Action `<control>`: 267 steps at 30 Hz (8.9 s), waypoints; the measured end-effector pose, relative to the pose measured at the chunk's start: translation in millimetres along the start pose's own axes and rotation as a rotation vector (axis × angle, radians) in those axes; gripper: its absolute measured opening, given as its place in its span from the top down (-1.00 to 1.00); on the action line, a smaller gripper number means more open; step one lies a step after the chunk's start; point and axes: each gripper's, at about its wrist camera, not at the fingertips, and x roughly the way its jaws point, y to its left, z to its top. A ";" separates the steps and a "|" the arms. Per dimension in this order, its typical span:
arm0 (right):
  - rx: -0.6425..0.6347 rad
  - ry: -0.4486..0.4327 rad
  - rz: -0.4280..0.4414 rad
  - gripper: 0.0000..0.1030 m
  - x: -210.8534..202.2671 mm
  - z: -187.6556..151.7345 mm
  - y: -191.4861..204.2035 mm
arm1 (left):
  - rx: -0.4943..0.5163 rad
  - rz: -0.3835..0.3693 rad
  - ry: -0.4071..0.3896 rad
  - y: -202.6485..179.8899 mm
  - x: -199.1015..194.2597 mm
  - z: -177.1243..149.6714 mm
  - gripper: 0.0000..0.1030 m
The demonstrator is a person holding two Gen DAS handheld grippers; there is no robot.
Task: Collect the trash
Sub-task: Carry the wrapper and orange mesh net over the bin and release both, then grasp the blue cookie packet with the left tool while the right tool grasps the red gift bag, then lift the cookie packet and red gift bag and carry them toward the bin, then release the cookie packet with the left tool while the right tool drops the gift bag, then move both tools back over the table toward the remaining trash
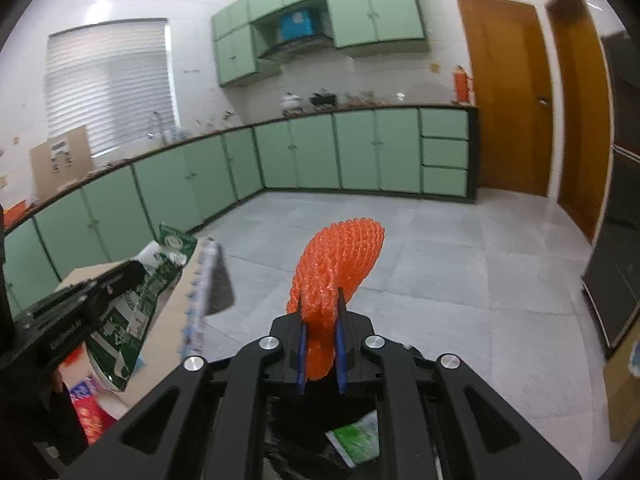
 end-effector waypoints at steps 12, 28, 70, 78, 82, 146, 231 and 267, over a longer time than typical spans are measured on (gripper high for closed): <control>0.073 0.130 -0.075 0.68 55.9 -38.9 -70.2 | 0.016 -0.080 0.109 -52.7 92.0 -27.4 0.93; 0.127 0.087 -0.167 -0.69 43.6 -50.7 -76.8 | 0.076 -0.044 0.055 -25.8 47.9 -15.9 0.12; -0.132 0.258 0.352 -0.41 28.9 -133.9 212.6 | -0.113 0.425 0.074 197.0 -153.8 -96.4 0.10; -0.098 0.261 0.425 0.12 26.5 -122.5 210.8 | -0.109 0.412 0.097 195.2 -147.7 -98.7 0.08; -0.088 0.211 0.409 0.13 17.3 -111.1 204.3 | -0.099 0.390 0.106 188.0 -143.0 -99.4 0.02; -0.093 0.036 0.229 0.12 -4.9 -66.9 148.5 | -0.105 0.263 0.150 138.1 -108.7 -105.5 1.00; 0.079 -0.024 -0.046 -0.88 10.7 -39.4 -2.3 | 0.040 0.119 0.004 66.5 -24.9 -11.5 -0.24; -0.265 0.070 0.283 -0.88 64.0 -64.8 246.1 | -0.239 0.606 0.166 262.5 -132.8 -87.8 -0.35</control>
